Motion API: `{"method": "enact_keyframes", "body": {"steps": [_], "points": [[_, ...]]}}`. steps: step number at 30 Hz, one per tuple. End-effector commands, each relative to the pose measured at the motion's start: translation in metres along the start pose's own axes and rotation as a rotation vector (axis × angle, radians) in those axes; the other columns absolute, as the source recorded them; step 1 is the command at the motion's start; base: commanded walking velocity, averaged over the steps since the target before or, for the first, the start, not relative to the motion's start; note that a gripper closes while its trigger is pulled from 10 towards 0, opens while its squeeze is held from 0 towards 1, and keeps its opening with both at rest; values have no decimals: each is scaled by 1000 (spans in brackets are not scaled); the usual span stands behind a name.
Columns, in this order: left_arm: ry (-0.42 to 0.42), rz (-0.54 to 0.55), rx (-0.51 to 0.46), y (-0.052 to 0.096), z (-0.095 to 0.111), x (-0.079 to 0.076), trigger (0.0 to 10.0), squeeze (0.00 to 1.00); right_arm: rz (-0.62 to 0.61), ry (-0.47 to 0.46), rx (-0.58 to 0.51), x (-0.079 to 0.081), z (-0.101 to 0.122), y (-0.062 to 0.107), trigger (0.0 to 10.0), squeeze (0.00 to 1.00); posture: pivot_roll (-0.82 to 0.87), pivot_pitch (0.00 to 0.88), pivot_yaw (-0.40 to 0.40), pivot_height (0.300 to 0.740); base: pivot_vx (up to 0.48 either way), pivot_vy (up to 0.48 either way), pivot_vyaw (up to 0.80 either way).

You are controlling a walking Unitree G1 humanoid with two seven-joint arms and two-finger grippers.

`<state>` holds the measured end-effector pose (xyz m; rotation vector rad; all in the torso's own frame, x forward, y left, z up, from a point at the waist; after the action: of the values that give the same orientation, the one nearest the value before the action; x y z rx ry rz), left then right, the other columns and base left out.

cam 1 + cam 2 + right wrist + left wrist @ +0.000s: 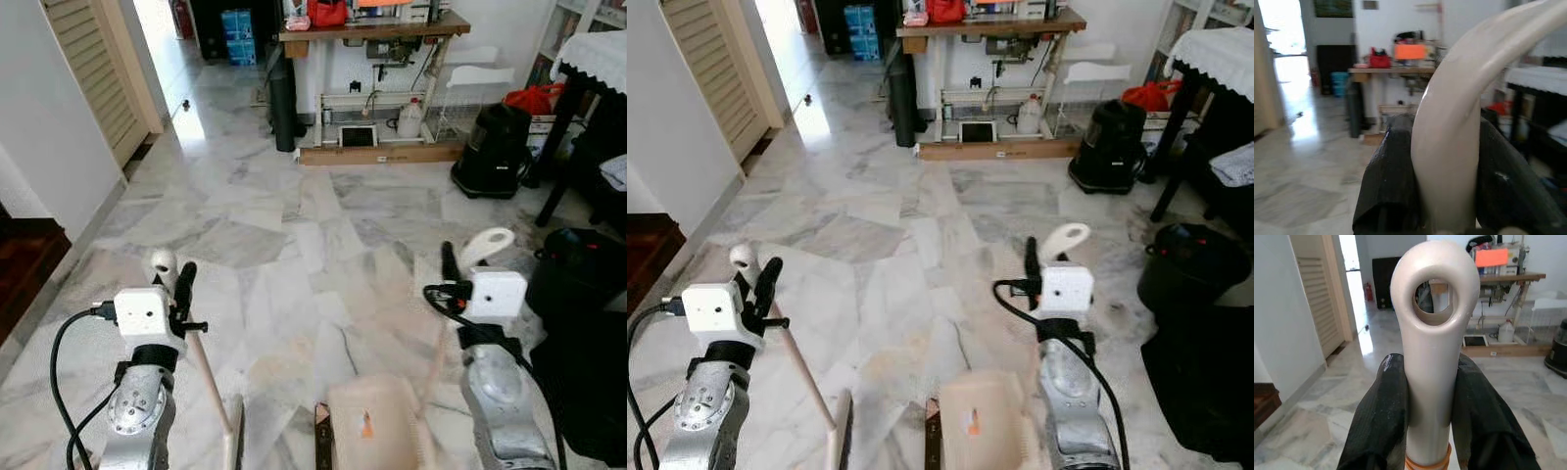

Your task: Sweep floor

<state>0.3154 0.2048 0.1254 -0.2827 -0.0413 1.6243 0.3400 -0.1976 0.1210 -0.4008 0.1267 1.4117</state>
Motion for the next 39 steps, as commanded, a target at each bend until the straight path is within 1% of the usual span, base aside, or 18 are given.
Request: {"method": "enact_keyframes", "body": {"steps": [1,2,4,7,9,13,14,16,18,21,24,26,27,28,29,31,33,39], "points": [[-5,1,-39,-6,12,6,10000,0,-30,-12,-34,-7,7,-1,10000,0,1,0,74,740,0,0,0],[0,-5,-37,-9,12,6,10000,0,-46,0,-14,-11,0,-1,10000,0,5,0,77,740,0,0,0],[0,-14,-37,-10,13,4,10000,0,-59,1,-1,-14,-4,0,10000,0,6,4,80,740,0,0,0],[15,-14,-33,-14,11,5,10000,0,-33,25,-5,-8,-7,-1,10000,0,4,27,81,740,0,0,0],[19,-25,-29,-16,10,3,10000,0,-32,22,-6,-6,-7,-3,10000,0,2,56,84,740,0,0,0],[42,-31,-23,-20,9,2,10000,0,-22,27,-7,-4,-7,-6,10000,0,-2,80,88,740,0,0,0],[54,-46,-31,-26,11,-1,10000,0,-15,32,-11,-2,-8,-10,10000,0,11,98,91,740,0,0,0],[58,-59,-38,-30,14,-4,10000,0,-14,34,-12,-2,-9,-11,10000,0,15,108,93,740,0,0,0],[90,-64,-38,-37,14,-7,10000,0,-8,46,-6,-1,-14,-16,10000,0,24,108,91,740,0,0,0],[96,-72,-36,-41,13,-9,10000,0,-7,45,0,-1,-16,-19,10000,0,31,106,90,740,0,0,0],[118,-90,-50,-52,17,-17,10000,0,4,52,-27,2,-10,-30,10000,0,41,114,96,740,0,0,0],[121,-101,-51,-55,17,-20,10000,0,6,55,-33,3,-8,-32,10000,0,41,114,96,740,0,0,0],[125,-116,-51,-58,18,-24,10000,0,12,63,-39,5,-7,-35,10000,0,48,115,93,740,0,0,0],[125,-116,-51,-58,18,-24,10000,0,12,63,-39,5,-7,-35,10000,0,48,115,93,740,0,0,0],[135,-131,-62,-61,21,-30,10000,0,18,59,-37,8,-8,-38,10000,0,56,115,91,740,0,0,0],[142,-141,-71,-63,23,-34,10000,0,25,57,-41,11,-8,-40,10000,0,65,117,89,740,0,0,0],[146,-155,-80,-65,25,-40,10000,0,67,57,-37,21,-8,-43,10000,0,75,123,90,740,0,0,0],[155,-167,-94,-69,32,-42,10000,0,91,58,-51,30,-6,-45,10000,0,94,139,102,740,0,0,0]]}}
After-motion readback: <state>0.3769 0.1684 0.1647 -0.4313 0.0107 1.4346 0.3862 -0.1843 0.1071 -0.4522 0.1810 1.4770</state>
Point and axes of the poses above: a point about 5 cm out from each wrist's last joint towards the gripper, its own y axis pointing back from the gripper into the wrist, its own z axis along the axis of the wrist's last joint, x = y × z, the point moved 6 cm from there along -y, pointing out of the wrist towards the gripper, and after that the axes turned 11 degrees about y, right-handed, at the moved point
